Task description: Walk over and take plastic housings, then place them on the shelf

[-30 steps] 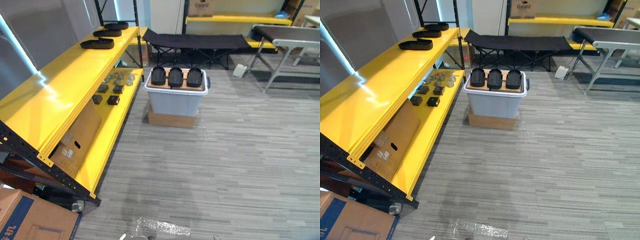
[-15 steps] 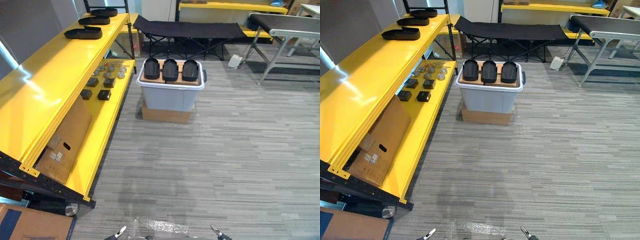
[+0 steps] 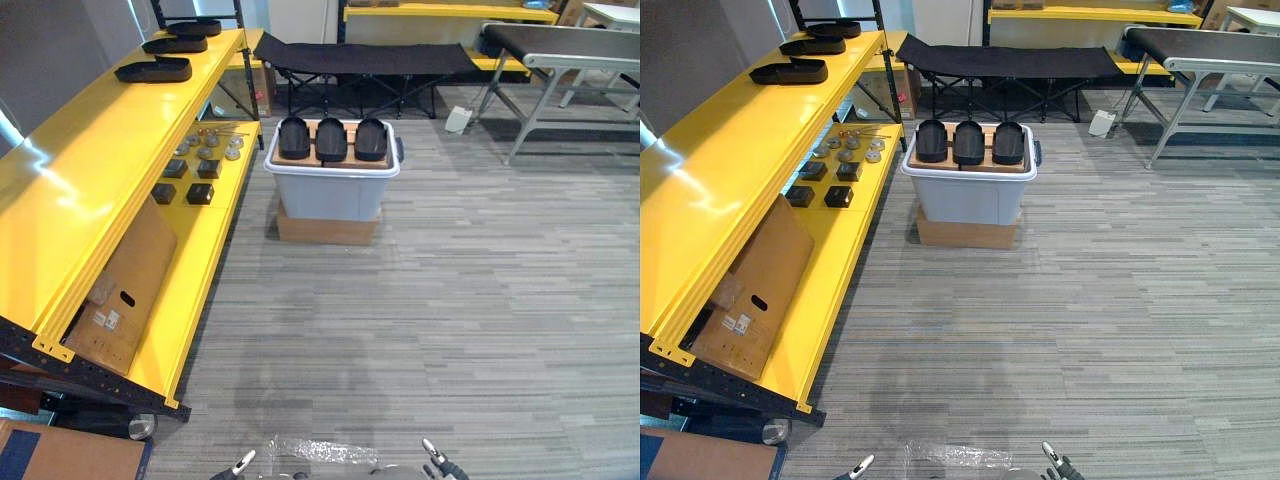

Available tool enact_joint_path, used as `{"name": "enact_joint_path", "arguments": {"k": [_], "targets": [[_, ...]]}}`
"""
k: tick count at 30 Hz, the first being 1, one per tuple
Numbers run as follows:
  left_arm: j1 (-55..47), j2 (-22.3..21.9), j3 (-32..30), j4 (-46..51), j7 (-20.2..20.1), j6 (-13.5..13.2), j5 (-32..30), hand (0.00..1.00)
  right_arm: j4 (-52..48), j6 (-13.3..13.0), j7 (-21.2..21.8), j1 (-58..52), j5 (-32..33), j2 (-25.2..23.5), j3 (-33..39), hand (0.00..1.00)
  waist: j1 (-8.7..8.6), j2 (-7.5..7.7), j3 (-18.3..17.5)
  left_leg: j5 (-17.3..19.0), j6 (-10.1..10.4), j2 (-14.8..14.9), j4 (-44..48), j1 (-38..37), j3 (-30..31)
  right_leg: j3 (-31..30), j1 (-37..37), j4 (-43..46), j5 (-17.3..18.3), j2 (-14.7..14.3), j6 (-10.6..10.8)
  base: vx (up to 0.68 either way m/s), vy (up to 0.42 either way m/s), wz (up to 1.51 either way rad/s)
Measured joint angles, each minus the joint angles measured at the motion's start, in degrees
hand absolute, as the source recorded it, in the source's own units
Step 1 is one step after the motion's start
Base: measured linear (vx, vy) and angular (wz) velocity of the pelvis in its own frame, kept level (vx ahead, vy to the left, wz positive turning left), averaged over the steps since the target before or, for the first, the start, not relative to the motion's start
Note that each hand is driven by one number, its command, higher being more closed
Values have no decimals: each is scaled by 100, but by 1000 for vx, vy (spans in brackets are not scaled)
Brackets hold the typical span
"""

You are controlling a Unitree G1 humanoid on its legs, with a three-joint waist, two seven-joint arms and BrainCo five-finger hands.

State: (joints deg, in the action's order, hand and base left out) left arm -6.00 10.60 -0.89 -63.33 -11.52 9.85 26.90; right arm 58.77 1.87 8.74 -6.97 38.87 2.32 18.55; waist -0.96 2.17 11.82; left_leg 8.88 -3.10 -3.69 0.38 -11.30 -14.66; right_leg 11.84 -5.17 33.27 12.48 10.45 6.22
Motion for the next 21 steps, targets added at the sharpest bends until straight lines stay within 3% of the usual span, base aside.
{"name": "enact_joint_path", "arguments": {"k": [2,6,9,10,12,13,14,15,16,18,20,21], "targets": [[24,12,-12,-41,22,-28,258,0,-47,-55,61,3,165,0,8,0,-12,-64,119,111,55,129,210,-58,-46,88,-285,235,161,63,-191,133,40,-6],[210,44,-94,-48,24,-126,705,0,25,-40,244,-86,839,-97,44,0,-19,31,189,340,331,500,494,-13,-31,57,-578,-1118,-43,0,-6,236,-25,1],[337,-19,-296,-53,39,-194,691,0,96,-30,248,-192,1018,-121,137,0,-85,-148,352,627,716,976,664,-186,-49,-121,-720,-1991,-790,-253,21,302,-163,-8],[345,-24,-312,-51,-43,-251,674,0,115,13,250,-289,987,-166,232,0,-117,-131,359,789,873,1086,757,-298,-44,-154,-737,-2148,-999,-253,41,343,-225,1],[338,-106,-350,-29,-89,-366,651,0,234,111,233,-448,965,-155,337,0,-153,-159,378,1191,1078,1299,1027,-454,-13,-322,-844,-1779,-1167,-270,-18,417,-375,16],[224,-204,-432,27,-56,-395,669,0,272,208,203,-520,845,-107,452,0,-247,-351,266,1375,1127,1581,1187,-482,37,-240,-1017,-1123,-1174,-413,-83,507,-460,36],[188,-302,-489,37,-25,-408,710,0,278,251,188,-509,753,-72,492,0,-285,-398,215,1394,1090,1667,1439,-448,133,-140,-1059,-859,-905,-494,-291,560,-476,40],[162,-425,-713,195,21,-566,842,0,337,314,153,-406,540,-6,543,0,-268,-518,273,1247,861,1936,2587,100,372,-37,-1063,-526,-552,-555,-403,476,-421,34],[165,-427,-893,288,12,-590,926,0,337,296,152,-291,271,66,610,0,-271,-604,327,813,619,2209,3954,743,628,115,-873,-507,-334,-633,-536,466,-428,32],[144,-411,-1105,351,-14,-575,901,0,349,188,144,-210,-92,216,608,0,-248,-764,423,752,598,2610,5363,1366,592,326,-203,-779,-212,-818,-706,505,-382,39],[133,-417,-1250,327,-87,-555,847,0,331,-6,142,-161,-153,334,644,0,-174,-725,442,799,608,2315,5275,1649,548,471,562,-1326,-199,-807,-722,488,-295,32],[117,-454,-1256,390,-197,-558,846,0,295,-120,143,-73,-149,414,697,0,-66,-674,446,848,714,1961,4676,1787,432,479,867,-1646,-209,-744,-705,328,-168,8]]}}
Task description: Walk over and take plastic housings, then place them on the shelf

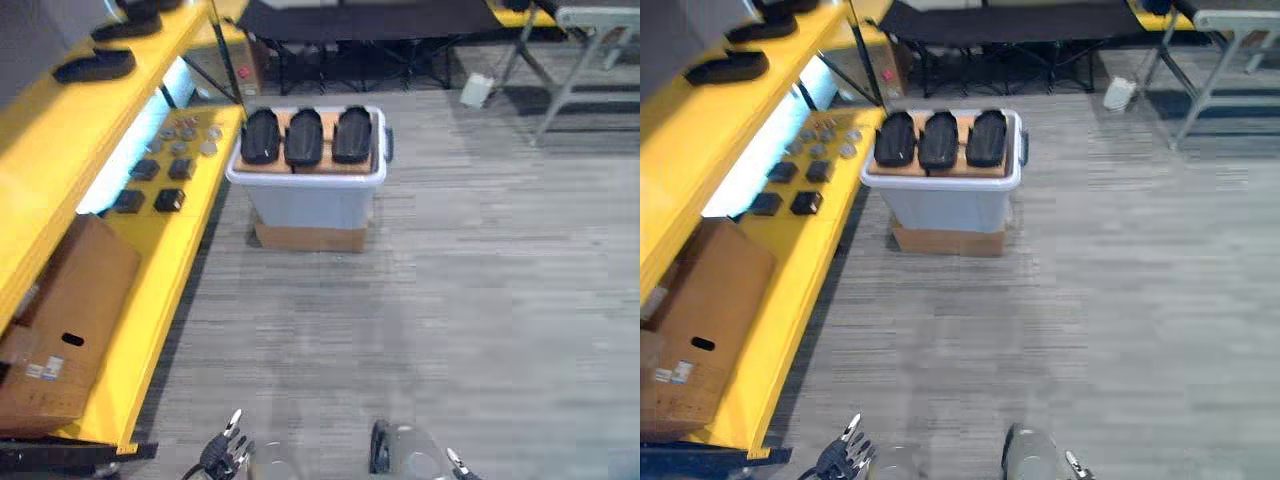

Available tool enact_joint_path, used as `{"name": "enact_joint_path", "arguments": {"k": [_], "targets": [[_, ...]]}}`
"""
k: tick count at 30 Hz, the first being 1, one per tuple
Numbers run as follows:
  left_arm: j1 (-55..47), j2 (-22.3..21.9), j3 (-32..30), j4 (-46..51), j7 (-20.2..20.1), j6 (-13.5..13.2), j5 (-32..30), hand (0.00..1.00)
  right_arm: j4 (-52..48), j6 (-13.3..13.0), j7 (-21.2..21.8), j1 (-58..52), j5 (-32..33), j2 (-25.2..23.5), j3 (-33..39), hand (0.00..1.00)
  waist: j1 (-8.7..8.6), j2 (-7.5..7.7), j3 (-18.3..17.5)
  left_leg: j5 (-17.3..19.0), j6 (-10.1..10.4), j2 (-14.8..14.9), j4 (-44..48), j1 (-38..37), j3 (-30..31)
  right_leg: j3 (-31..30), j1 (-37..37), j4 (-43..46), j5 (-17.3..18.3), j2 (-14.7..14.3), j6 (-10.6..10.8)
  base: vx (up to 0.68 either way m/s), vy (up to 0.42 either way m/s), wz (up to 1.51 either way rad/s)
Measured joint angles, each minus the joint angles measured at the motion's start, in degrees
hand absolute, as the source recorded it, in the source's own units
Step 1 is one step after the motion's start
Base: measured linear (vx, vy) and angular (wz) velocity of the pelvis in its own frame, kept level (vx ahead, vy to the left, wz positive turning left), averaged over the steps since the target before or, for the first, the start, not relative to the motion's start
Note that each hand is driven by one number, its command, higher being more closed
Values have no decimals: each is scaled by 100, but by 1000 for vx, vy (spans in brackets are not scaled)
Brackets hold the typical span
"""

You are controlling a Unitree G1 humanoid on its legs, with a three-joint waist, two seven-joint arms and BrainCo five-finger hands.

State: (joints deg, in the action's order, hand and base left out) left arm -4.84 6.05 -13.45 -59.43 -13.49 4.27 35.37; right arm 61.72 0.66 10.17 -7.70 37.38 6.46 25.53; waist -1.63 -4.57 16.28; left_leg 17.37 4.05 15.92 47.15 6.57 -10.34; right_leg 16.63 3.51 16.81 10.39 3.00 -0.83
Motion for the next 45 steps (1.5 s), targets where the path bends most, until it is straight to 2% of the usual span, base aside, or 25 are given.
{"name": "enact_joint_path", "arguments": {"k": [2,4,5,7,8,9,11,12,13,14,16,19,21,23,24,25,26,29,31,33,35,37,40,42,45], "targets": [[-57,-65,-73,14,-152,4,9,0,-117,-133,9,224,-2,96,65,0,74,-6,4,-65,104,-530,-1124,367,30,8,248,-361,-7,-9,13,410,-114,-4],[-233,-128,-211,-23,-180,4,-38,0,-196,-210,24,418,9,52,241,0,105,87,73,-411,243,-985,-2425,586,128,-6,482,-623,-5,-1,10,449,-10,-8],[-417,-179,-231,-52,-185,8,-96,0,-212,-214,48,474,11,46,330,0,173,146,141,-829,241,-1161,-3224,691,296,-35,691,-817,26,-11,35,369,68,-19],[-627,-277,-207,-166,-224,30,-409,0,-192,-216,131,424,32,22,399,0,333,172,245,-1469,279,-1155,-3827,758,399,-142,1056,-990,180,-55,151,388,121,-24],[-753,-331,-157,-298,-247,60,-492,0,-186,-217,153,409,66,-35,318,0,399,258,280,-1955,94,-1168,-3670,718,305,-232,1246,-1036,353,-8,189,406,182,-17],[-779,-326,-131,-300,-245,29,-519,0,-147,-220,206,421,79,-90,201,0,445,362,294,-1998,-14,-1237,-3440,747,199,-267,1256,-978,572,126,148,409,178,-14],[-766,-137,-134,-274,-200,-8,-567,0,-54,-263,214,542,142,-250,121,0,419,642,373,-1577,-479,-1502,-2918,824,163,-381,1087,-200,787,437,203,445,141,4],[-704,-81,-117,-246,-161,-8,-611,0,-46,-344,175,539,193,-309,115,0,379,651,369,-1404,-529,-1537,-2767,830,159,-497,773,538,755,575,274,547,184,15],[-609,31,-59,-229,-301,22,-671,0,-32,-478,57,547,243,-407,42,0,413,695,369,-1146,-580,-1590,-2652,736,144,-651,296,1707,616,732,605,450,169,15],[-570,110,8,-180,-384,67,-684,0,-30,-523,-24,548,235,-451,-12,0,418,735,352,-1066,-641,-1632,-2605,666,146,-731,69,2224,554,831,823,466,129,5],[-328,272,386,174,-655,159,-784,0,-31,-753,-276,564,184,-512,-60,0,420,776,340,-808,-660,-1700,-2605,182,118,-797,-453,3010,916,1004,829,477,61,1],[-5,408,837,488,-731,99,-921,0,-183,-1029,-438,572,-4,-490,-129,0,384,665,285,-757,-612,-1523,-3025,-461,106,-552,-918,2076,1044,955,710,380,-11,-8],[37,495,977,496,-732,106,-782,0,-316,-1112,-526,567,-6,-461,-130,0,306,526,234,-659,-450,-1282,-3075,-562,135,-716,-1233,1199,910,904,820,292,-95,1],[42,514,1035,500,-645,87,-511,0,-337,-1113,-552,535,-42,-461,-127,0,243,510,195,-527,-230,-1143,-3034,-590,203,-1084,-1379,374,347,885,878,275,-180,22],[24,584,1111,502,-501,86,-315,0,-334,-1102,-553,438,-189,-500,-136,0,262,615,136,-410,-49,-1113,-2955,-638,255,-1232,-1354,-26,-320,944,953,300,-307,24],[-9,638,1170,505,-424,87,-217,0,-332,-1089,-554,369,-273,-533,-174,0,265,725,70,-334,64,-1132,-2909,-658,298,-1231,-1333,-131,-734,986,987,340,-421,30],[9,545,1186,472,-171,74,-107,0,-317,-1053,-574,356,-429,-437,-261,0,248,528,37,-214,198,-914,-2774,-644,443,-1152,-1330,74,-843,792,914,332,-428,18],[-51,77,961,504,495,-124,454,0,-332,-1037,-744,365,-802,-279,-325,0,204,88,-49,-163,396,-343,-1880,-223,592,-846,-1205,176,-472,371,612,210,-271,26],[-84,-41,817,514,603,-229,471,0,-276,-1067,-910,210,-889,-261,-328,0,214,94,36,-431,509,-201,-947,110,721,-585,-725,81,-388,389,512,176,-200,55],[-211,-104,797,527,706,-252,378,0,-287,-1207,-1045,144,-886,-228,-319,0,234,96,40,-428,459,-185,-1118,146,444,-395,-270,-228,-383,482,524,119,-80,34],[-267,-154,755,431,717,-237,146,0,-416,-1397,-1093,139,-874,-191,-298,0,232,97,41,-506,377,-276,-1945,152,356,-277,-133,-296,-321,604,631,70,53,38],[-424,-131,677,380,712,-248,-232,0,-660,-1684,-1151,149,-729,-171,-323,0,257,124,58,-951,338,-424,-2638,101,422,-273,-137,-219,-180,742,791,59,189,24],[-623,43,718,223,829,-301,-1097,0,-1383,-1969,-1400,383,-782,-261,-483,0,390,379,151,-589,135,-714,-2292,254,189,-463,-186,-402,-303,1055,1090,81,263,-15],[-651,81,817,273,895,-441,-1595,0,-2117,-2138,-1574,619,-773,-122,-475,0,432,386,154,-340,33,-775,-1906,522,101,-572,-287,-535,-416,1118,1228,70,251,-23],[-608,188,1020,692,922,-469,-1470,0,-2826,-2226,-1841,1184,-963,297,-466,0,419,391,231,-270,-134,-922,-1727,742,8,-613,-352,-760,-659,1266,1359,83,202,-7]]}}
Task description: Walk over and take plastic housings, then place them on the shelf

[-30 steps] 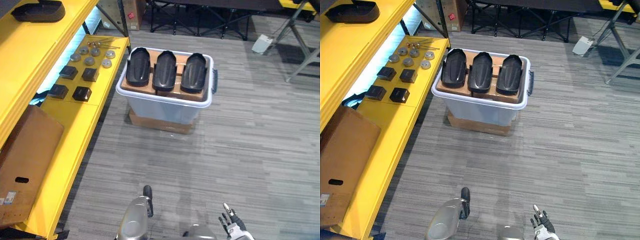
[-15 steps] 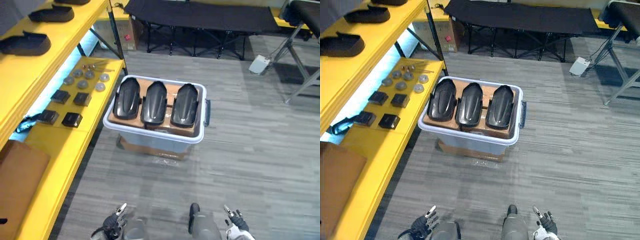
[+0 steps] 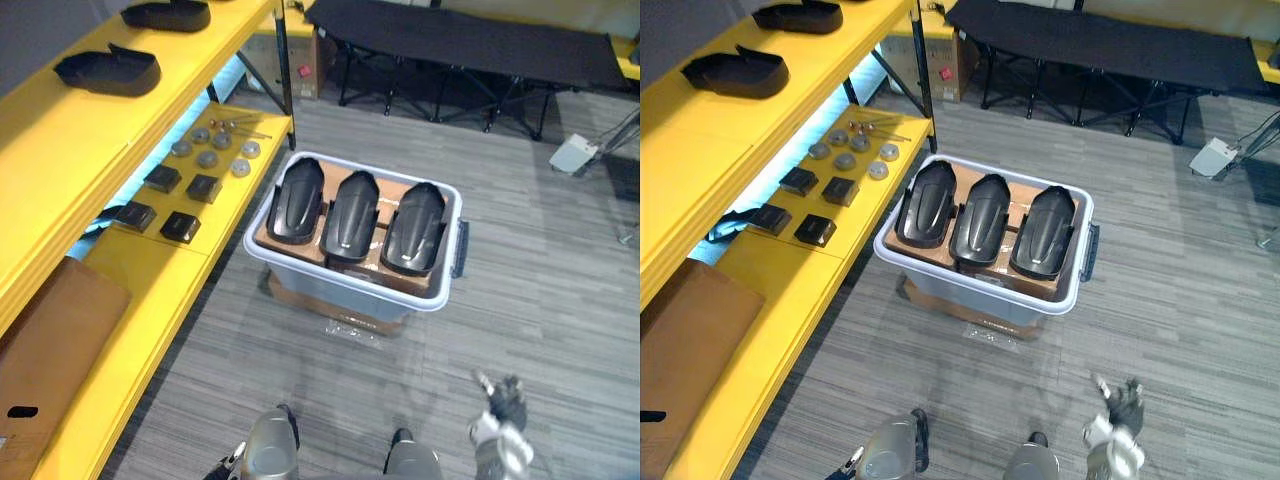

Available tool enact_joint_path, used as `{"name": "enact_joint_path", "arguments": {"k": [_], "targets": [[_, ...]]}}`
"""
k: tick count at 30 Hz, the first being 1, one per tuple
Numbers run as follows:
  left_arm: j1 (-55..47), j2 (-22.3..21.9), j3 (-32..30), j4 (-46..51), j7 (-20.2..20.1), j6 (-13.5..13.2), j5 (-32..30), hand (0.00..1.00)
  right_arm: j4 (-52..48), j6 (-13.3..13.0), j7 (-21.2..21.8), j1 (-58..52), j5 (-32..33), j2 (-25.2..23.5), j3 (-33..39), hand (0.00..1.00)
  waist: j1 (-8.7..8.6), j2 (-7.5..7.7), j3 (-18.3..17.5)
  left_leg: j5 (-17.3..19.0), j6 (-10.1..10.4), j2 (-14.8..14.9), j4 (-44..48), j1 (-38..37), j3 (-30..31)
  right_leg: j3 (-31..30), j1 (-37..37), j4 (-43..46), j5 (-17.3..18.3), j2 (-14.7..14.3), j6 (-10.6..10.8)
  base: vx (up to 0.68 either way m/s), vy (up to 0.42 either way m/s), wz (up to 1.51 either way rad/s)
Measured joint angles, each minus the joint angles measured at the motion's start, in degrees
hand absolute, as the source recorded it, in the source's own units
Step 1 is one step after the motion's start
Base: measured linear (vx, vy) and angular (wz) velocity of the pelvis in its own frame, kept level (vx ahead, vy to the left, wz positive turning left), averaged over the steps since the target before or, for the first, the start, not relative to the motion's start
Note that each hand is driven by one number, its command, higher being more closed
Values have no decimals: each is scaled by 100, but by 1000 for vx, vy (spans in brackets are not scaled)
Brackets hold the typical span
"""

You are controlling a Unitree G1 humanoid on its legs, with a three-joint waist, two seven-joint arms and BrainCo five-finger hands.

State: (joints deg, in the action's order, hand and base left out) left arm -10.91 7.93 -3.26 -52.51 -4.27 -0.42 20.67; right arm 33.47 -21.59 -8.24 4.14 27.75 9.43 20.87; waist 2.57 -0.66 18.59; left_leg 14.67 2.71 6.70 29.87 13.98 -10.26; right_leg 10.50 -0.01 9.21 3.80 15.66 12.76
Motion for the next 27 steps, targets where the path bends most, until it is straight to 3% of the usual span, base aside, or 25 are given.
{"name": "enact_joint_path", "arguments": {"k": [4,7,9,13,16,20,24,27], "targets": [[471,109,238,710,-114,-236,150,0,-166,91,-609,1530,-279,827,36,0,72,-22,328,10,-62,-96,276,435,160,80,-90,-308,-267,19,73,48,125,9],[710,61,493,920,-206,-337,220,0,-4,378,-927,2413,-285,1473,-42,0,155,-130,581,-4,-85,-144,361,717,446,339,-151,-291,-272,-24,72,-19,16,37],[798,79,698,1001,-341,-398,344,0,487,607,-1177,3035,-285,1876,-241,0,356,-199,638,-19,-104,-128,408,934,545,390,-325,-235,-263,-95,57,-24,-3,16],[912,126,972,1003,-335,-484,343,0,1193,1080,-1309,3805,-154,2277,-758,0,469,-345,724,-43,-141,-155,455,1111,687,544,-421,-120,-242,-79,26,-10,-2,18],[1019,132,1163,936,-378,-487,814,0,1803,1489,-1321,4253,-155,2663,-1138,0,628,-475,806,-95,-176,-206,479,1297,808,683,-520,-70,-240,-64,26,-23,8,19],[1098,208,1270,674,-505,-491,1088,0,2442,1801,-1484,4798,-162,2934,-1419,0,837,-600,916,-157,-180,-224,515,1519,873,708,-740,58,-233,-56,21,-36,1,8],[1098,284,1574,378,-575,-444,1246,0,2770,2070,-1962,5172,-167,3285,-1634,0,947,-710,1013,-173,-202,-239,649,1845,977,802,-992,196,-184,-55,38,-48,8,10],[1099,272,1651,331,-587,-447,1332,0,2865,2145,-2583,5353,-294,3424,-1639,0,1026,-799,1079,-177,-207,-242,673,1936,973,797,-1084,237,-184,-40,40,-42,6,2]]}}
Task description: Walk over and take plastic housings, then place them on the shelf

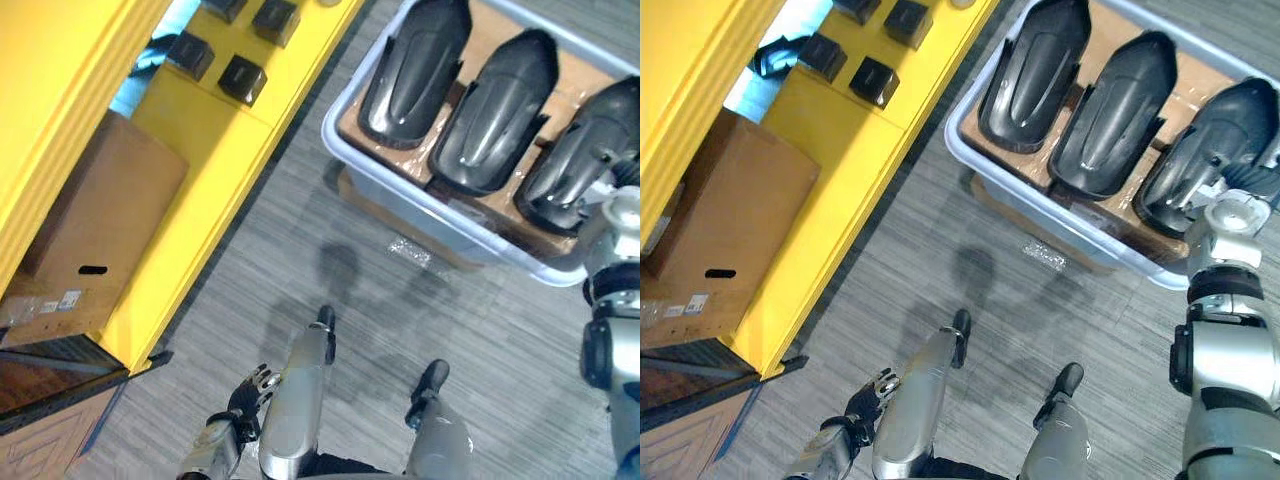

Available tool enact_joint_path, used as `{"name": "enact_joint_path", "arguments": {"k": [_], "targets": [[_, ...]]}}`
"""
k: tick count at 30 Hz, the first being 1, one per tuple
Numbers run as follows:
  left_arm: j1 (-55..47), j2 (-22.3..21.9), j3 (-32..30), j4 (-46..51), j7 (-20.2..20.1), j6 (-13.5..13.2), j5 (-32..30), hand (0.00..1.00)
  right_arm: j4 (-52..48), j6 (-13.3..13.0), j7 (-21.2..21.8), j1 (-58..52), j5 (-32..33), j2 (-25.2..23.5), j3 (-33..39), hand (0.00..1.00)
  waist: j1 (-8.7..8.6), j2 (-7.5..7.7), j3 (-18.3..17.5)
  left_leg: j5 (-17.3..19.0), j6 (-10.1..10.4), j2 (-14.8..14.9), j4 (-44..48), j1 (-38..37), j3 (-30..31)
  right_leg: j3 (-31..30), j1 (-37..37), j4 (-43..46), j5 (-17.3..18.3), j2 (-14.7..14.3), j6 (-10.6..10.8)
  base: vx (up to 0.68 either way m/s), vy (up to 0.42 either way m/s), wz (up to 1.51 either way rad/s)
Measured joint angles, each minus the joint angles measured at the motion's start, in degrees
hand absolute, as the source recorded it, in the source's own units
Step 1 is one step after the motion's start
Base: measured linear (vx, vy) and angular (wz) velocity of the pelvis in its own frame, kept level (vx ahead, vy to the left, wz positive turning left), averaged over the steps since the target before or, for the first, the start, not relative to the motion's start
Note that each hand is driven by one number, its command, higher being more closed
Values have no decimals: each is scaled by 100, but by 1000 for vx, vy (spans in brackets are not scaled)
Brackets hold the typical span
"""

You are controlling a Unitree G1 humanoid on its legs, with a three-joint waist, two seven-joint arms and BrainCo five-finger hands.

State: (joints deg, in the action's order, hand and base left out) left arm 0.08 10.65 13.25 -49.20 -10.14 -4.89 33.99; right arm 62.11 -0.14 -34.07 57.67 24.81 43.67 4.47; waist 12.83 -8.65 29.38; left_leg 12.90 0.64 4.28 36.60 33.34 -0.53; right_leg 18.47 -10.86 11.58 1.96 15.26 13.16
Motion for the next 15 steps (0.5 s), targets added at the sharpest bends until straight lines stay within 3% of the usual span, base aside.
{"name": "enact_joint_path", "arguments": {"k": [4,7,12,15], "targets": [[5,10,186,-43,-3,5,220,0,-3,-4,-603,53,-136,46,0,0,14,-28,7,-10,-4,14,2,23,-9,-7,-29,0,-2,-7,4,-6,-9,-2],[5,32,265,-46,-1,29,347,0,-23,-28,-728,52,-170,175,3,0,7,-42,4,-13,-3,27,-3,24,-12,-9,-40,-5,-2,-16,4,7,-23,-2],[4,43,281,-45,4,79,373,0,-366,-666,-550,51,-392,237,33,0,-20,-49,3,-17,4,49,-3,16,-12,-16,-45,1,0,-33,0,0,0,0],[4,51,281,-32,8,139,374,0,-538,-776,-523,50,-396,344,31,0,-19,-50,3,-18,6,49,-6,-14,-12,-16,-35,17,2,-31,-3,-11,-5,0]]}}
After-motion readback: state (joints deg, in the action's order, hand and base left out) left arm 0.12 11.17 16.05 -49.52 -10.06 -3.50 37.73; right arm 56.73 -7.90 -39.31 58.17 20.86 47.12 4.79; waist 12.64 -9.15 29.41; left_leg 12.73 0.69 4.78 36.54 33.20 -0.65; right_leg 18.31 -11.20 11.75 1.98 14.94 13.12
